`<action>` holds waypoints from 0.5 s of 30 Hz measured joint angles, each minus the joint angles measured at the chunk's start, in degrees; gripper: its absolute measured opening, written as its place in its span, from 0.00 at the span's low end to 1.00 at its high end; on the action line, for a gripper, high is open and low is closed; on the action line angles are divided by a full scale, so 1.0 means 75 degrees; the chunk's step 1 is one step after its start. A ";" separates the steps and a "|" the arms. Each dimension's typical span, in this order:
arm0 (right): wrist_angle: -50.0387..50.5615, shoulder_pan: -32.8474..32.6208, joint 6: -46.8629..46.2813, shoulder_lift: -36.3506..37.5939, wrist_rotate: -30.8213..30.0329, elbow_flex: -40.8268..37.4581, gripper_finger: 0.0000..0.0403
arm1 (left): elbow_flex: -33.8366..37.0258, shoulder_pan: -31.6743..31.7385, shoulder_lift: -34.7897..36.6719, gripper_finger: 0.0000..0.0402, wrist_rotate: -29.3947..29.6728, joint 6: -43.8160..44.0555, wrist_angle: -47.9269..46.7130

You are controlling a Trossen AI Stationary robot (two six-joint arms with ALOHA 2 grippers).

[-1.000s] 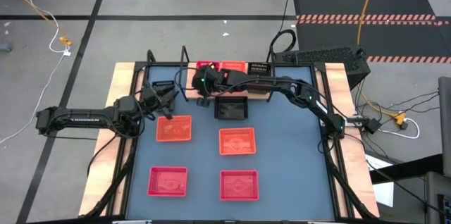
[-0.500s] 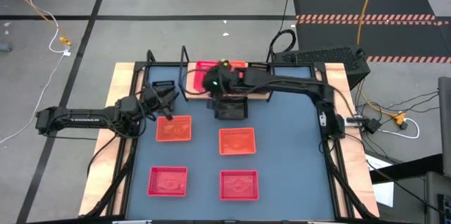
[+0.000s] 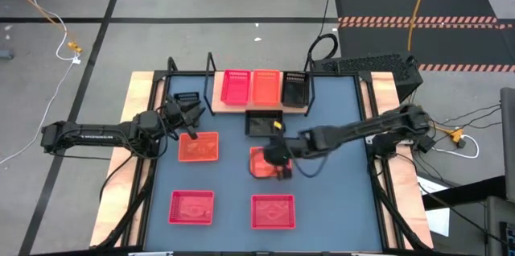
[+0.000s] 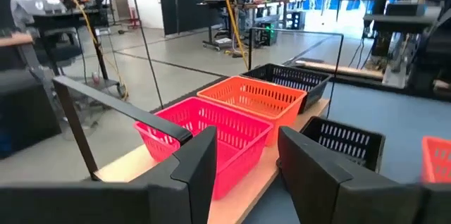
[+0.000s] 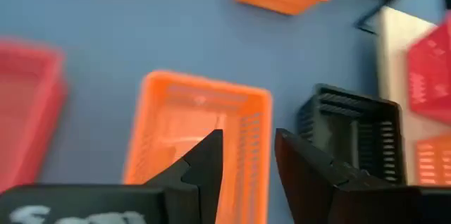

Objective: Stack baskets on shelf by color
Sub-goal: Stack the right black bin on the black bin on the shelf

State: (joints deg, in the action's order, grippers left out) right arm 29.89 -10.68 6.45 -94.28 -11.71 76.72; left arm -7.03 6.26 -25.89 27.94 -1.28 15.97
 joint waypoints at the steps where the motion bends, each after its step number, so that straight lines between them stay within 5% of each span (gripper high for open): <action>1: 0.0063 -0.0130 0.0218 0.0166 -0.0003 -0.0144 0.31 | 0.0000 0.0000 0.0003 0.38 0.0000 -0.0127 -0.0001; 9: 0.0021 -0.0781 0.2125 0.1293 0.0199 -0.1219 0.25 | 0.0000 0.0020 0.0000 0.38 0.0006 -0.0480 -0.0116; 15: -0.0870 -0.0885 0.2997 0.1172 0.0723 -0.1853 0.22 | 0.0000 0.0020 0.0000 0.38 0.0006 -0.0484 -0.0128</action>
State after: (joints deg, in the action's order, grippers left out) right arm 23.36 -17.32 28.93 -85.49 -6.29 62.82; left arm -7.03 6.42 -25.89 27.99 -4.91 15.01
